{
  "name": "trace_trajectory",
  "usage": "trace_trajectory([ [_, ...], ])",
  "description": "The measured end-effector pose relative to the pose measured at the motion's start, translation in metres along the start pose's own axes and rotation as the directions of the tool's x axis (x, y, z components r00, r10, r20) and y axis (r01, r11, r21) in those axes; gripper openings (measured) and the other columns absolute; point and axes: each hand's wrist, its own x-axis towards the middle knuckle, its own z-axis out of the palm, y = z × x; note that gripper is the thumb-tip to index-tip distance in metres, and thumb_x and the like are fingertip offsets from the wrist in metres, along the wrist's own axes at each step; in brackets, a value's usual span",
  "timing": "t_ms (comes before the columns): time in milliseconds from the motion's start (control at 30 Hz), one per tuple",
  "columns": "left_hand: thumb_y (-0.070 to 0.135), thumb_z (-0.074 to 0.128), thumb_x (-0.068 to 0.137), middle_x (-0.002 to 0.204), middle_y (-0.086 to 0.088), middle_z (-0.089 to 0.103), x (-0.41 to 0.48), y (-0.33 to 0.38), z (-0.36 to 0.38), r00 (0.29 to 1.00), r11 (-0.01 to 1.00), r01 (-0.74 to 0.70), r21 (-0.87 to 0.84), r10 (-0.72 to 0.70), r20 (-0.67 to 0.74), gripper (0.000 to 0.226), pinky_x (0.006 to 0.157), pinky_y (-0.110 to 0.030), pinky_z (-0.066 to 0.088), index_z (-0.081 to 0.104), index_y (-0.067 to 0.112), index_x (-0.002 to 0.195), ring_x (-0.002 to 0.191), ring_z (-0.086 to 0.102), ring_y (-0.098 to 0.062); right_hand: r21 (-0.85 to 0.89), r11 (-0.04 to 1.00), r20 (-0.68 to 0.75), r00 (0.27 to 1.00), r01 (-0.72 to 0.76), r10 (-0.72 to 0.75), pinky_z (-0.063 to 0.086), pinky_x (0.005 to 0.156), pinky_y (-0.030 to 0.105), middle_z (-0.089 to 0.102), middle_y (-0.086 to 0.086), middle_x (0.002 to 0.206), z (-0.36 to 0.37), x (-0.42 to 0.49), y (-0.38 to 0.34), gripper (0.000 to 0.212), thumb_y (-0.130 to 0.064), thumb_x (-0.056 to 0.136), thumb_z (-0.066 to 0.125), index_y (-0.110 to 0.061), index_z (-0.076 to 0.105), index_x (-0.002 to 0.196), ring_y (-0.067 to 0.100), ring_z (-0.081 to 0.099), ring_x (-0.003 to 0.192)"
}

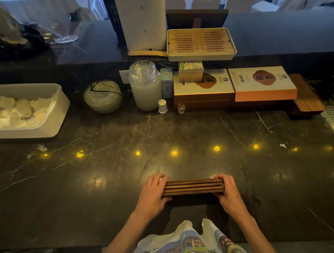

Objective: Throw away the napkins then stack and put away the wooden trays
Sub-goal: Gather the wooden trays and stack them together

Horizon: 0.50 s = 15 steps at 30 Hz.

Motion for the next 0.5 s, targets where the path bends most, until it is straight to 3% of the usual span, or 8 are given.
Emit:
trace_trajectory([
  [33,0.035,0.069,0.083,0.139,0.008,0.046,0.002,0.003,0.002,1.000,0.999,0.011,0.034,-0.011,0.002,0.059,0.105,-0.028,0.040,0.044,0.026,0.136,0.127,0.039,-0.014,-0.040,0.999,0.015,1.000,-0.025,0.026,0.046,0.101,0.030,0.047,0.001,0.128,-0.001,0.000,-0.001,0.058,0.000,0.079,0.072,-0.019,0.047,0.128,0.023,0.052,0.121],
  [100,0.032,0.067,0.085,0.134,0.009,0.050,0.003,0.006,0.002,0.999,0.998,0.039,0.047,-0.039,0.004,0.051,0.097,-0.026,0.046,0.048,0.027,0.131,0.118,0.043,-0.013,-0.213,0.977,0.021,0.999,-0.026,0.031,0.028,0.116,0.038,0.032,0.000,0.150,-0.001,-0.002,-0.005,0.090,-0.013,0.076,0.078,-0.015,0.025,0.149,0.026,0.028,0.143],
  [167,0.032,0.067,0.086,0.131,0.009,0.052,0.004,0.005,0.001,0.999,0.998,0.042,0.035,-0.043,0.008,0.048,0.093,-0.025,0.047,0.049,0.027,0.130,0.113,0.044,-0.012,-0.438,0.894,0.003,0.995,0.089,-0.098,0.007,0.120,0.043,0.011,0.002,0.161,0.007,-0.008,-0.016,0.115,-0.028,0.072,0.080,-0.014,0.002,0.155,0.025,0.003,0.150],
  [233,0.033,0.067,0.086,0.128,0.008,0.053,0.004,0.005,-0.001,0.999,0.999,0.037,0.033,-0.037,0.005,0.046,0.091,-0.024,0.047,0.050,0.026,0.129,0.111,0.044,-0.011,-0.574,0.799,0.035,0.980,0.179,-0.194,0.006,0.120,0.048,0.012,0.007,0.163,0.022,-0.016,-0.032,0.119,-0.038,0.069,0.080,-0.012,0.001,0.155,0.027,0.002,0.151],
  [367,0.032,0.067,0.084,0.122,0.007,0.055,0.006,0.005,-0.002,0.999,0.999,0.008,0.043,-0.007,-0.031,0.042,0.086,-0.024,0.048,0.053,0.025,0.123,0.104,0.045,-0.013,-0.681,0.705,0.053,0.974,0.197,-0.221,0.024,0.117,0.055,0.030,0.009,0.157,0.034,-0.017,-0.048,0.107,-0.042,0.068,0.082,-0.009,0.024,0.152,0.028,0.022,0.148],
  [500,0.035,0.066,0.082,0.114,0.005,0.056,0.011,0.002,-0.005,0.999,0.995,-0.024,0.094,0.028,-0.037,0.042,0.081,-0.027,0.047,0.053,0.023,0.120,0.094,0.042,-0.012,-0.650,0.745,0.001,0.980,0.150,-0.197,0.001,0.121,0.050,0.009,0.012,0.163,0.033,-0.009,-0.059,0.117,-0.047,0.072,0.076,-0.009,0.002,0.155,0.029,-0.003,0.150],
])
